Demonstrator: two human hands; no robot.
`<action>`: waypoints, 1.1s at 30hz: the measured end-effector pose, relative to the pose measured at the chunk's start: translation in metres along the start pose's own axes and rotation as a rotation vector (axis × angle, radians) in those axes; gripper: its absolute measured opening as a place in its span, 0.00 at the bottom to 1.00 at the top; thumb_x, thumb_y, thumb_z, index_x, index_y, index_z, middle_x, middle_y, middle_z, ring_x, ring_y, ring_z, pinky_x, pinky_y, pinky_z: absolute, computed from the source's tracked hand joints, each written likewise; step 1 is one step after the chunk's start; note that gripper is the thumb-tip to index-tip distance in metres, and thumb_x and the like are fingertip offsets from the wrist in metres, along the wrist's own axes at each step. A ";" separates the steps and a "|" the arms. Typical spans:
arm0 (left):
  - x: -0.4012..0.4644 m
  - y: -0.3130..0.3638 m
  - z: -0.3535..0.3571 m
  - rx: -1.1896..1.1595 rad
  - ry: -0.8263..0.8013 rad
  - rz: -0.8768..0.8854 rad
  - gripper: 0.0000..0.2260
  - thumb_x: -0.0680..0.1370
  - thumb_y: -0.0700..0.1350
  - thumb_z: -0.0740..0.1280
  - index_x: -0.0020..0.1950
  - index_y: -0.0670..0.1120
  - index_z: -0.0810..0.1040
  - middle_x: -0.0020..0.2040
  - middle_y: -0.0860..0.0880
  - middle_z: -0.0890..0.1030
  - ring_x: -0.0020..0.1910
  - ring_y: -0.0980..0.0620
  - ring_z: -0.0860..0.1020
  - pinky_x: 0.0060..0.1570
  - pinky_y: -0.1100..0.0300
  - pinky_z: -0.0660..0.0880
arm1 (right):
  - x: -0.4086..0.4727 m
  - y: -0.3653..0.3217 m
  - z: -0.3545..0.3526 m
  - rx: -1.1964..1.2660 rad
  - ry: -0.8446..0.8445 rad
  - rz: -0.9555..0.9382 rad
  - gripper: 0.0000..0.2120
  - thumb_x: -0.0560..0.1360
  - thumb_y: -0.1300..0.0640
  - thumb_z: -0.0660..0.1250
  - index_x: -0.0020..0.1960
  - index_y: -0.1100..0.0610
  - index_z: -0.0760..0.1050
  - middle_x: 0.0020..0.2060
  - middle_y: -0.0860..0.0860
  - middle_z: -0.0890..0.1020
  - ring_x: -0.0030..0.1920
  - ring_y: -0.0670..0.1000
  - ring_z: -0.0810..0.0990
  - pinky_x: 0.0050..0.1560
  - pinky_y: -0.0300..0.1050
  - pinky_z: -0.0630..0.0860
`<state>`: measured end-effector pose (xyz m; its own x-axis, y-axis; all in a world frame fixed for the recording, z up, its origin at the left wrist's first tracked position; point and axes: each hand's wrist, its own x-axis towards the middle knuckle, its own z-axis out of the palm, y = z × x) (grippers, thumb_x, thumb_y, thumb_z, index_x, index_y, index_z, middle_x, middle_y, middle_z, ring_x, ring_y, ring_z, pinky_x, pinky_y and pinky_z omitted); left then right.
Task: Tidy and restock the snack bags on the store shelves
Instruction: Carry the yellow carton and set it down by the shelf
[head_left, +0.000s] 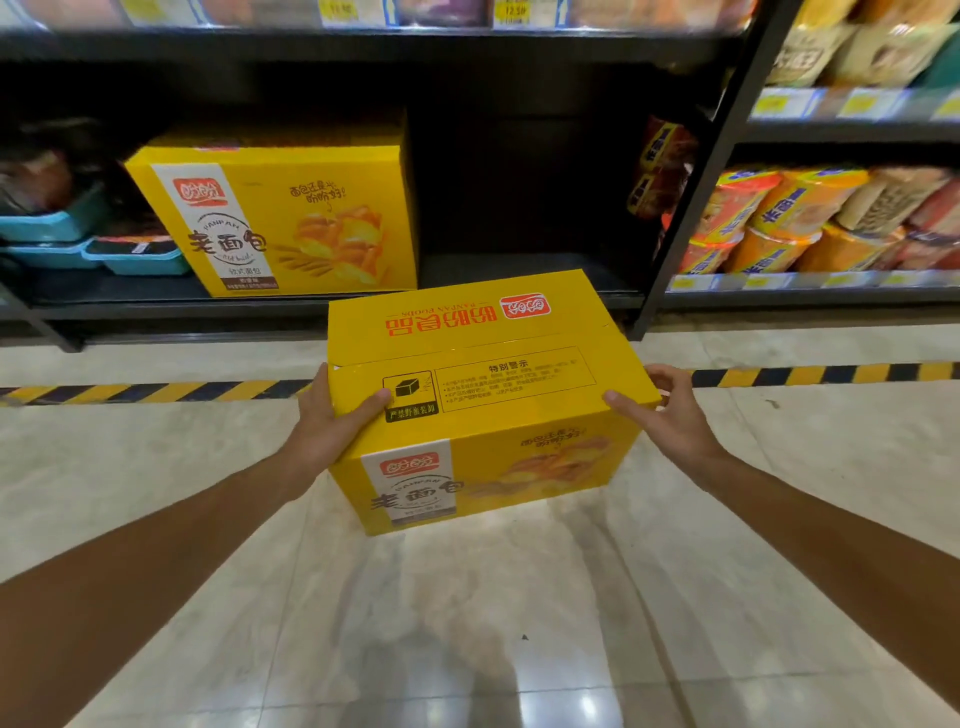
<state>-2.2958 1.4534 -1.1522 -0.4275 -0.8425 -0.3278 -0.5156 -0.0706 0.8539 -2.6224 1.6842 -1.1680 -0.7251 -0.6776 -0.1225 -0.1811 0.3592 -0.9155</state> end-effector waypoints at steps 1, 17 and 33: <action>-0.006 -0.002 0.000 -0.007 -0.040 0.014 0.45 0.66 0.68 0.76 0.77 0.66 0.56 0.73 0.52 0.69 0.67 0.45 0.75 0.60 0.45 0.77 | 0.003 -0.004 -0.003 -0.023 -0.097 0.019 0.37 0.75 0.52 0.76 0.77 0.54 0.60 0.64 0.48 0.72 0.63 0.50 0.73 0.50 0.32 0.74; -0.020 0.000 -0.001 0.120 -0.182 0.087 0.61 0.69 0.40 0.82 0.81 0.57 0.36 0.65 0.59 0.68 0.65 0.53 0.70 0.54 0.57 0.75 | 0.019 -0.014 -0.008 -0.191 -0.308 -0.040 0.61 0.58 0.46 0.82 0.82 0.47 0.50 0.66 0.44 0.69 0.66 0.50 0.70 0.58 0.48 0.74; -0.020 0.022 -0.011 -0.030 -0.173 0.053 0.51 0.60 0.41 0.84 0.75 0.60 0.59 0.58 0.56 0.78 0.55 0.53 0.79 0.45 0.55 0.79 | -0.007 -0.024 -0.027 -0.035 -0.272 -0.001 0.48 0.62 0.55 0.84 0.74 0.42 0.62 0.61 0.45 0.77 0.63 0.51 0.78 0.55 0.45 0.78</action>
<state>-2.2906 1.4629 -1.1223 -0.5761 -0.7414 -0.3441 -0.4673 -0.0467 0.8829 -2.6311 1.6973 -1.1345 -0.5205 -0.8240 -0.2240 -0.2085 0.3770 -0.9024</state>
